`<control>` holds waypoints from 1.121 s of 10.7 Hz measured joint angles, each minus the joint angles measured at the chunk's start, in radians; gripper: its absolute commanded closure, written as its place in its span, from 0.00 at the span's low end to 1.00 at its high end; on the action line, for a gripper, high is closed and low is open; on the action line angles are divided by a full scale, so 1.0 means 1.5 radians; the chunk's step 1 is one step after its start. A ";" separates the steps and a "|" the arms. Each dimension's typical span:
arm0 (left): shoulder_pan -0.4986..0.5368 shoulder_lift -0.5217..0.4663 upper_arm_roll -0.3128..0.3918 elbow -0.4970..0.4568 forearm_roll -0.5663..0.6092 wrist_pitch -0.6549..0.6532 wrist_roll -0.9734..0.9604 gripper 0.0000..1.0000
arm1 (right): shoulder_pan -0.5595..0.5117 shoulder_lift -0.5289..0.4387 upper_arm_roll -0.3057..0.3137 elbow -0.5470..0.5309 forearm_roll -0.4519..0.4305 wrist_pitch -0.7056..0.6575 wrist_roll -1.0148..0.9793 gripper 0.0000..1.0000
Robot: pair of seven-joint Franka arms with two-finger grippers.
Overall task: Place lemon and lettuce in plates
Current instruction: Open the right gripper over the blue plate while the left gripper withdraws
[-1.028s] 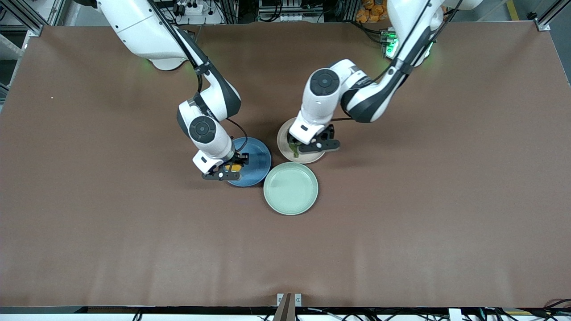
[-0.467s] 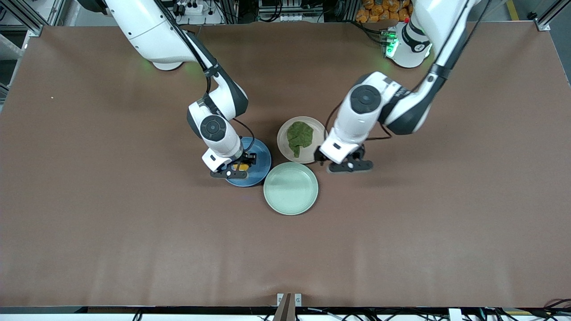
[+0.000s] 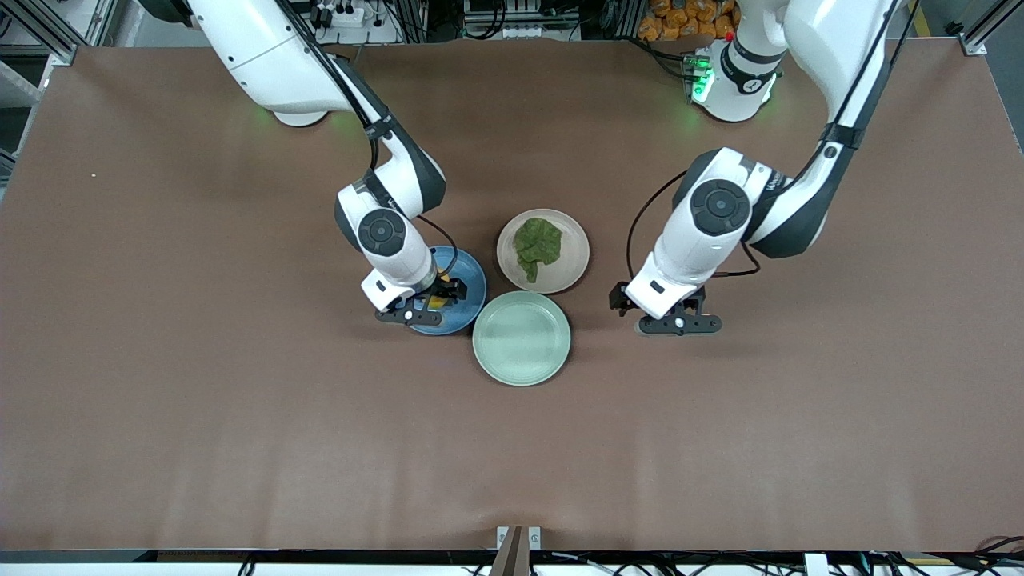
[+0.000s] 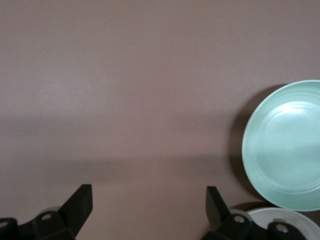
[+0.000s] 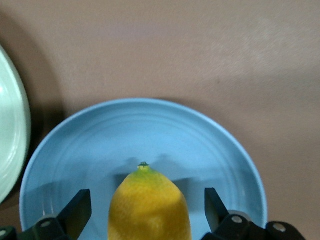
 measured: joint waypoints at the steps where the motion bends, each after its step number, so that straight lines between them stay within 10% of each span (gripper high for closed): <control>1: 0.006 -0.004 0.000 0.006 0.000 -0.021 0.019 0.00 | -0.004 0.000 -0.002 0.031 0.000 -0.049 0.000 0.00; 7: 0.045 -0.012 0.012 0.009 0.001 -0.084 0.099 0.00 | -0.080 -0.002 -0.004 0.192 -0.001 -0.294 -0.123 0.00; 12: 0.023 -0.080 0.119 -0.028 -0.037 -0.148 0.207 0.00 | -0.163 -0.024 -0.008 0.258 -0.006 -0.425 -0.265 0.00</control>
